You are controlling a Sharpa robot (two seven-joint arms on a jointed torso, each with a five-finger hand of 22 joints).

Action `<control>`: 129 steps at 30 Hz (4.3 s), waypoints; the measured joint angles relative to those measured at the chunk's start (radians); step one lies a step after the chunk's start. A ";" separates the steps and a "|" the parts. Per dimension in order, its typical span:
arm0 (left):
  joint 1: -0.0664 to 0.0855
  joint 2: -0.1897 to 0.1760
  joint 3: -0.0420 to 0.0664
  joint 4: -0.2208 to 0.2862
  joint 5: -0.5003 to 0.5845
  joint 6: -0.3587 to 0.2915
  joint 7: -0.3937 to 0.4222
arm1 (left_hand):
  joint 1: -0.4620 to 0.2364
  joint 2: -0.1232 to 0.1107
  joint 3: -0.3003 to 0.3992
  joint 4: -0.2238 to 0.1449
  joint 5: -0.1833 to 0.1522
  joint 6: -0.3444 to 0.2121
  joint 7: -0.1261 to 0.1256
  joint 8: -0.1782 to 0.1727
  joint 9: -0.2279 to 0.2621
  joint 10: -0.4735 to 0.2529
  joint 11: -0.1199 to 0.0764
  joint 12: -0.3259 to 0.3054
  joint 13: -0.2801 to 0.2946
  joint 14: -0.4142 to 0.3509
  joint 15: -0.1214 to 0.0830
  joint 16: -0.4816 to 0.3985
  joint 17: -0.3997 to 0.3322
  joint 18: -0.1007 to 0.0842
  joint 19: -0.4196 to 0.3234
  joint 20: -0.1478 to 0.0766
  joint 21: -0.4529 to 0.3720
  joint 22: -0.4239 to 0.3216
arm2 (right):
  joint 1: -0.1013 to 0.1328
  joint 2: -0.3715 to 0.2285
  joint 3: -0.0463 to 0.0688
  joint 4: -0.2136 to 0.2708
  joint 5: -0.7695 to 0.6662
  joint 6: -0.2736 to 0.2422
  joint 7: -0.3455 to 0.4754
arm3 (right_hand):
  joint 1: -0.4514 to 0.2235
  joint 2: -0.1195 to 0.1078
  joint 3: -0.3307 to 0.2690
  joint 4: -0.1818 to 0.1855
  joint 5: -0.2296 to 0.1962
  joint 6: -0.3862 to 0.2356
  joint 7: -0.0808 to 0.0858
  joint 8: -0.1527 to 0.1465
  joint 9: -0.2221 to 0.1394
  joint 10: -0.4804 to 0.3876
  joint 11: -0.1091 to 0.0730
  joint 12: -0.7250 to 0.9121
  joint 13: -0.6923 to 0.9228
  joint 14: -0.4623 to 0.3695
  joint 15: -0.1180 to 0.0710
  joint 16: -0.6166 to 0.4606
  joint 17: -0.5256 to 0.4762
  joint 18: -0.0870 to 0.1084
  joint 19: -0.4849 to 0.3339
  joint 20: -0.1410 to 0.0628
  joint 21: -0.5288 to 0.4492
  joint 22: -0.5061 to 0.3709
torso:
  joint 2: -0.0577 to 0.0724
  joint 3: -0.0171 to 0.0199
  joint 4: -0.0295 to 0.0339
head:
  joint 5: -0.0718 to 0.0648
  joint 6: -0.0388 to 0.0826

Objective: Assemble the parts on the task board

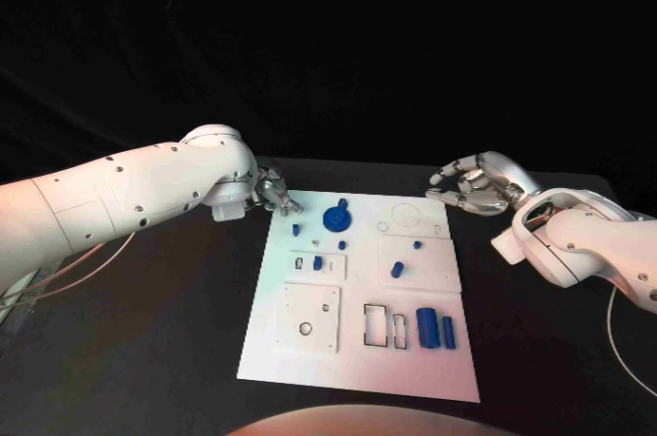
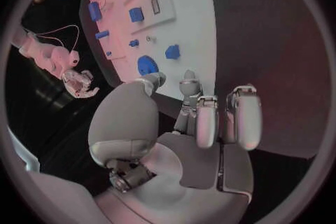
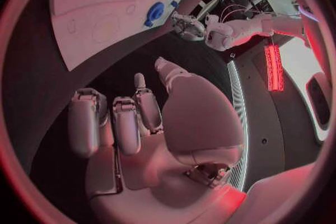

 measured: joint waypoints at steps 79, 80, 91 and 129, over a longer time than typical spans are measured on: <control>-0.005 0.023 -0.013 -0.004 0.059 0.091 -0.005 | 0.259 0.048 0.223 0.005 -0.050 -0.009 -0.013 0.097 -0.031 0.016 -0.016 0.019 -0.001 0.004 -0.018 0.000 0.000 0.000 0.007 -0.007 0.008 -0.001 | -0.005 0.004 0.000 -0.006 0.002 0.000 0.000 | 0.000 0.000 -0.005 0.000 0.000 0.000 0.000 0.000 0.001 0.000 0.000 0.000 0.000 0.000 0.000 0.000 -0.001 0.000 0.000 0.000 -0.008 0.000 | -0.001 -0.0001 0.0002 | 0.003 -0.014; -0.005 0.023 -0.013 -0.004 0.062 0.090 -0.005 | 0.259 0.048 0.225 0.007 -0.050 -0.009 -0.013 0.100 -0.031 0.018 -0.018 0.019 -0.001 0.004 -0.018 0.000 0.000 0.000 0.007 -0.007 0.008 -0.001 | -0.005 0.004 0.000 -0.006 0.002 0.000 0.000 | 0.000 0.000 -0.005 0.000 0.000 0.000 0.000 0.000 0.001 0.000 0.000 -0.004 0.000 0.000 0.000 0.000 0.000 0.000 -0.002 -0.002 -0.008 0.000 | -0.001 0.0000 0.0005 | 0.003 -0.015; -0.005 -0.006 -0.013 0.029 0.100 0.064 -0.003 | 0.247 0.036 0.244 0.026 -0.050 -0.013 -0.009 0.126 -0.029 0.033 -0.018 0.028 0.014 0.004 -0.018 0.000 0.000 0.000 0.007 -0.007 0.008 -0.001 | -0.005 0.005 0.000 -0.012 0.019 -0.011 0.017 | 0.050 -0.005 -0.006 0.030 0.008 -0.024 0.003 0.004 0.007 -0.336 0.001 -0.510 -0.481 -0.115 0.002 -0.383 -0.439 0.121 -0.304 -0.001 -0.625 -0.514 | -0.002 0.0001 0.0004 | 0.005 -0.013; -0.061 -0.167 -0.024 0.321 0.057 -0.075 0.039 | 0.151 -0.059 0.371 -0.012 -0.025 0.018 -0.032 0.200 -0.008 0.079 -0.036 0.047 0.030 0.001 -0.028 0.000 0.000 0.000 0.003 -0.018 0.028 -0.001 | -0.005 0.026 -0.003 -0.108 0.308 -0.024 0.164 | 0.081 -0.026 0.120 -0.002 0.012 -0.008 0.062 -0.105 -0.102 -0.334 0.095 -1.171 -1.243 -0.448 0.131 -1.340 -1.015 0.125 -0.468 0.140 -1.307 -1.128 | -0.002 -0.0008 0.0008 | 0.018 -0.016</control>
